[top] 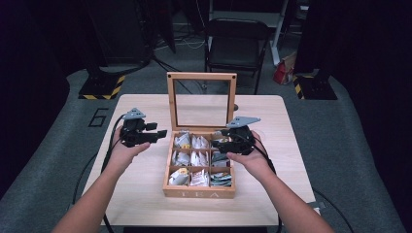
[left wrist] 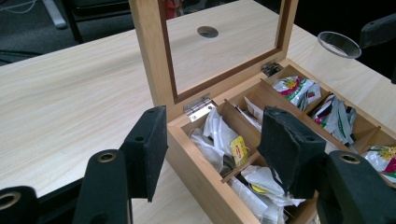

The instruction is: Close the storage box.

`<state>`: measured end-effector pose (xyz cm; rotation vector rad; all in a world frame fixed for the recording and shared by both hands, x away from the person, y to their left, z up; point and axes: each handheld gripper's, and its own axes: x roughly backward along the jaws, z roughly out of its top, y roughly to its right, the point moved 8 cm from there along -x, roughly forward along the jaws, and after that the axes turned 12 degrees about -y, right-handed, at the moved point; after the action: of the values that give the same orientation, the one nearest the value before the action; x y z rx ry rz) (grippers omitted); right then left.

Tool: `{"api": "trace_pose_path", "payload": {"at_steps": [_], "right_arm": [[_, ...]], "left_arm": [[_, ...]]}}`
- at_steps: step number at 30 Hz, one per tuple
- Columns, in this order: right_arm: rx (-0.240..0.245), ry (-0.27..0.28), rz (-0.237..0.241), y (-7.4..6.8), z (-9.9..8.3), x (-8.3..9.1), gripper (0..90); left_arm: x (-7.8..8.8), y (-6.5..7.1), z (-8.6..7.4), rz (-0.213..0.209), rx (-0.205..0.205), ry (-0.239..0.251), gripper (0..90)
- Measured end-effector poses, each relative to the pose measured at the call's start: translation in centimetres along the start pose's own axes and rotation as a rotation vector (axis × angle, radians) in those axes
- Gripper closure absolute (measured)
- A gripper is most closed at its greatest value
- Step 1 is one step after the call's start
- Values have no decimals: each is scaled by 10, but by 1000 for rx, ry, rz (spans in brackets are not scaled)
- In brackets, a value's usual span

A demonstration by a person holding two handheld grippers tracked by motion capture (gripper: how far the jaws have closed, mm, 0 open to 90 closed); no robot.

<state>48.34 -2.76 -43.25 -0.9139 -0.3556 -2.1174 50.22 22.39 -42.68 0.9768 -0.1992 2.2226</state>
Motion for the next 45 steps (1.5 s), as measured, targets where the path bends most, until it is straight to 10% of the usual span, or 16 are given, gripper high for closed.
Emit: {"api": "trace_pose_path", "payload": {"at_steps": [45], "right_arm": [[152, -75, 162, -63, -21, -37, 552]], "left_arm": [[3, 11, -32, -4, 10, 6, 511]]}}
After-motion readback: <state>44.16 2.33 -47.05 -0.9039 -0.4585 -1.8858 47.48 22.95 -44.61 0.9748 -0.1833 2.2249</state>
